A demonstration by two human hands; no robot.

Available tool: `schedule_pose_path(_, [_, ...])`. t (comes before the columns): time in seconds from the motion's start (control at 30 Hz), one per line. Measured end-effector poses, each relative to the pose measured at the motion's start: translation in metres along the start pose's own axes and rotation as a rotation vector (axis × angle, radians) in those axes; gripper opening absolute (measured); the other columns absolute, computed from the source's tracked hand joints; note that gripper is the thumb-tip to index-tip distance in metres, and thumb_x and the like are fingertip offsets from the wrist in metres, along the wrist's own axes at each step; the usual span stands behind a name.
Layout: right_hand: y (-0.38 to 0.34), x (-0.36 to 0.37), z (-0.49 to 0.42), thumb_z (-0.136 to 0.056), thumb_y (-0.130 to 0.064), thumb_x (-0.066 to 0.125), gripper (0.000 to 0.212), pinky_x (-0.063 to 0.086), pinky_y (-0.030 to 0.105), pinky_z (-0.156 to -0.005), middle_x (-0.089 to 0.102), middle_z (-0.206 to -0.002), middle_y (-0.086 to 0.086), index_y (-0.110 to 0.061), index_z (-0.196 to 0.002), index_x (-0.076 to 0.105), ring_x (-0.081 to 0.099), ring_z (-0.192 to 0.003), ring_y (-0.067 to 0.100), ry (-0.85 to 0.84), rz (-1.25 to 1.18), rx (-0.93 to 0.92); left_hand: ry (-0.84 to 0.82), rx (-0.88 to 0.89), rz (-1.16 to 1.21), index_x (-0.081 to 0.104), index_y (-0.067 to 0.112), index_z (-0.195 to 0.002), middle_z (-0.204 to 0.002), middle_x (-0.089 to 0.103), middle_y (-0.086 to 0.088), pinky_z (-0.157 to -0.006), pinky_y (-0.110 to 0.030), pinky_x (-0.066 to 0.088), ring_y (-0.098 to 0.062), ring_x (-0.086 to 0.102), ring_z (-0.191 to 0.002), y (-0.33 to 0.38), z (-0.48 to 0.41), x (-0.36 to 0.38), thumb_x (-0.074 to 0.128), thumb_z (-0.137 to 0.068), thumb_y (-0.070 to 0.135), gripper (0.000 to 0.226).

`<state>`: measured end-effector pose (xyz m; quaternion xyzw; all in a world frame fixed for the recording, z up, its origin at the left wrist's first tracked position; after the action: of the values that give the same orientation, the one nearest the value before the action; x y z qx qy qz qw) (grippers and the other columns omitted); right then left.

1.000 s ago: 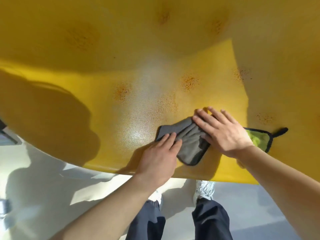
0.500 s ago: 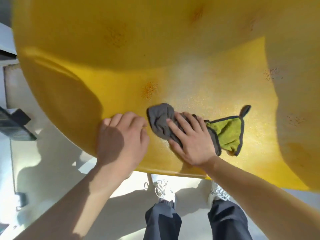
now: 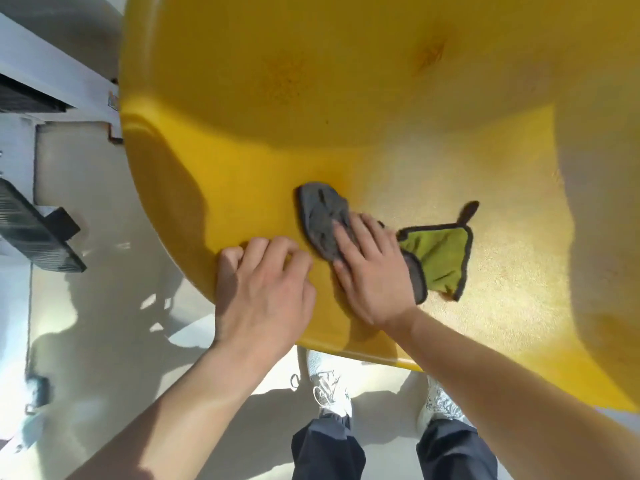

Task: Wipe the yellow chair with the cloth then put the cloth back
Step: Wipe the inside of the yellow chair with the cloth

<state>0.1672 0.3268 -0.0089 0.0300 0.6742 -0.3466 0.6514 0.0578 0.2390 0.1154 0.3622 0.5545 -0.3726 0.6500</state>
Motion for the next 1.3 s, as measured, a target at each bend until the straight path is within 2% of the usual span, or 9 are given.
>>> schedule_pose_path(0.13, [0.019, -0.008, -0.023, -0.106, -0.045, 0.037, 0.058, 0.026, 0.052, -0.119, 0.019, -0.167, 0.009, -0.03, -0.16, 0.019, 0.024, -0.15, 0.037, -0.108, 0.167, -0.452, 0.184, -0.028, -0.06, 0.069, 0.021, -0.1, -0.134, 0.059, -0.008, -0.106, -0.053, 0.024, -0.033, 0.048, -0.132, -0.018, -0.008, -0.038, 0.058, -0.08, 0.015, 0.023])
schedule_pose_path(0.3, [0.06, -0.039, -0.108, -0.108, -0.04, 0.029, 0.057, 0.021, 0.056, -0.121, 0.009, -0.169, 0.01, -0.023, -0.161, 0.016, 0.011, -0.154, 0.038, 0.179, -0.007, 0.364, 0.327, -0.147, -0.05, 0.04, 0.009, -0.145, -0.155, 0.027, -0.026, -0.119, -0.053, 0.015, -0.046, 0.018, -0.146, -0.052, -0.016, -0.069, 0.062, -0.082, 0.015, 0.068])
schedule_pose_path(0.37, [0.017, -0.035, -0.105, -0.109, -0.037, 0.027, 0.056, 0.021, 0.055, -0.122, 0.013, -0.168, 0.011, -0.015, -0.16, 0.019, 0.012, -0.154, 0.036, 0.223, -0.099, 0.417, 0.361, -0.188, 0.102, 0.02, 0.001, -0.151, -0.157, 0.015, -0.029, -0.119, -0.045, 0.026, -0.044, 0.014, -0.148, -0.061, -0.02, -0.072, 0.063, -0.085, 0.014, 0.08])
schedule_pose_path(0.57, [-0.073, -0.017, -0.041, -0.108, -0.038, 0.034, 0.06, 0.026, 0.052, -0.121, 0.011, -0.168, 0.007, -0.021, -0.161, 0.011, 0.011, -0.155, 0.032, 0.051, -0.134, -0.291, 0.367, -0.42, 0.325, -0.001, 0.003, -0.155, -0.164, 0.003, -0.017, -0.112, -0.005, 0.008, -0.031, 0.011, -0.152, -0.06, -0.024, -0.063, 0.061, -0.089, 0.01, 0.091])
schedule_pose_path(0.63, [-0.04, -0.022, -0.075, -0.107, -0.04, 0.036, 0.061, 0.031, 0.054, -0.118, 0.013, -0.168, 0.009, -0.022, -0.161, 0.014, 0.014, -0.154, 0.036, 0.1, -0.075, -0.257, 0.372, -0.433, 0.278, -0.002, 0.003, -0.155, -0.164, 0.002, -0.016, -0.112, -0.01, 0.013, -0.03, 0.011, -0.152, -0.06, -0.025, -0.063, 0.061, -0.088, 0.012, 0.093])
schedule_pose_path(0.8, [0.007, -0.067, -0.167, -0.109, -0.034, 0.031, 0.056, 0.004, 0.034, -0.127, 0.014, -0.167, 0.018, -0.007, -0.158, 0.024, 0.012, -0.153, 0.04, 0.432, -0.348, 0.356, 0.331, -0.415, 0.198, -0.005, -0.001, -0.154, -0.165, 0.002, -0.017, -0.114, -0.016, 0.014, -0.031, 0.009, -0.152, -0.058, -0.026, -0.061, 0.062, -0.085, 0.021, 0.098])
schedule_pose_path(0.9, [-0.046, -0.081, -0.17, -0.109, -0.029, 0.029, 0.054, 0.016, 0.047, -0.125, 0.017, -0.166, 0.018, -0.004, -0.157, 0.026, 0.012, -0.154, 0.037, 0.453, -0.439, 0.287, 0.358, -0.382, 0.219, 0.001, -0.008, -0.152, -0.162, 0.007, -0.024, -0.121, -0.033, 0.02, -0.036, 0.014, -0.15, -0.059, -0.026, -0.062, 0.06, -0.086, 0.03, 0.096])
schedule_pose_path(1.07, [-0.103, -0.073, -0.113, -0.108, -0.033, 0.031, 0.056, 0.025, 0.052, -0.122, 0.016, -0.167, 0.011, -0.014, -0.159, 0.016, 0.009, -0.155, 0.036, 0.224, -0.333, -0.251, 0.403, -0.306, 0.261, 0.011, -0.018, -0.148, -0.159, 0.011, -0.03, -0.12, -0.038, 0.023, -0.033, 0.017, -0.15, -0.059, -0.025, -0.067, 0.039, -0.094, 0.047, 0.09])
schedule_pose_path(1.3, [-0.057, -0.099, -0.184, -0.109, -0.025, 0.03, 0.052, 0.017, 0.049, -0.125, 0.019, -0.164, 0.022, 0.0, -0.155, 0.028, 0.013, -0.153, 0.04, 0.492, -0.299, 0.215, 0.404, -0.326, 0.212, 0.013, -0.016, -0.149, -0.16, 0.013, -0.029, -0.121, -0.035, 0.017, -0.034, 0.017, -0.15, -0.057, -0.026, -0.066, 0.041, -0.09, 0.046, 0.09])
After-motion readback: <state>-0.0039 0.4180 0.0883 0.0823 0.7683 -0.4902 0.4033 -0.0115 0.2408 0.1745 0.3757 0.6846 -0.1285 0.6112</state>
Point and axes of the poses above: each hand's wrist, its own z-axis away from the middle knuckle, its own x-axis out of the palm, y = z × x, the point moved 5 cm from there along -z, towards the middle knuckle
